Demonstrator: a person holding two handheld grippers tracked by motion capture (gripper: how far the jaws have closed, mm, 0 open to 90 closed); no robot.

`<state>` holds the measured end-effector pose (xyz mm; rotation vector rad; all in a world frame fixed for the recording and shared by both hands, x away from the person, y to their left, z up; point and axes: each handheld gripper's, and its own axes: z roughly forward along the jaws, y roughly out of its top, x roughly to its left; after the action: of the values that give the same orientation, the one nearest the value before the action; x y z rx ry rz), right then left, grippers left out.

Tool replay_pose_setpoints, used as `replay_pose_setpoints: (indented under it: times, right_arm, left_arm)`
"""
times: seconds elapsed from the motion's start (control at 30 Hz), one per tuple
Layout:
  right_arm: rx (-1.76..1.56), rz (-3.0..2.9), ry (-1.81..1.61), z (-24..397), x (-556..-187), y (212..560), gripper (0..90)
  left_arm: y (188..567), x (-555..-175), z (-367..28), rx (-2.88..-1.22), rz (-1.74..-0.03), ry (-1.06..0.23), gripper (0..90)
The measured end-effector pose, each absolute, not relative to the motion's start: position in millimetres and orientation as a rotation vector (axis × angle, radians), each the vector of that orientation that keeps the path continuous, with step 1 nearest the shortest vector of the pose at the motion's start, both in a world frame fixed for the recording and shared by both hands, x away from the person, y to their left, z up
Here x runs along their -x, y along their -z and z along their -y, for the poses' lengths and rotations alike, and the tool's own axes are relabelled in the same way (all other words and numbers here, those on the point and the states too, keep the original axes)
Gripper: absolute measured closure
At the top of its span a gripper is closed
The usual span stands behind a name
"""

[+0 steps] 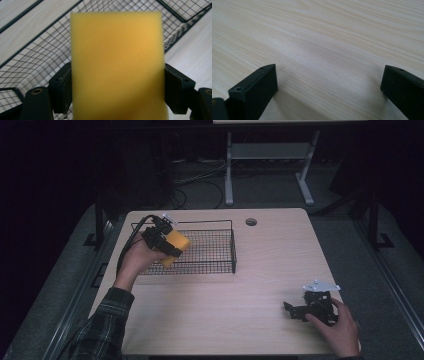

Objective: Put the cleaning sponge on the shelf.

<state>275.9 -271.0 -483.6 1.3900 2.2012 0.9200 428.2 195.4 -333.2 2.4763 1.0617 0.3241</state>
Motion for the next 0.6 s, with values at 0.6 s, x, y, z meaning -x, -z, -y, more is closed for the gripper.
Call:
replay_pose_setpoints:
  times: [0.6]
  right_arm:
    - [-1.39, -2.201, -0.92, 271, -276, 484, 0.1]
  left_arm:
    - [339, -450, -231, -2.434, -1.185, -0.387, 22.9]
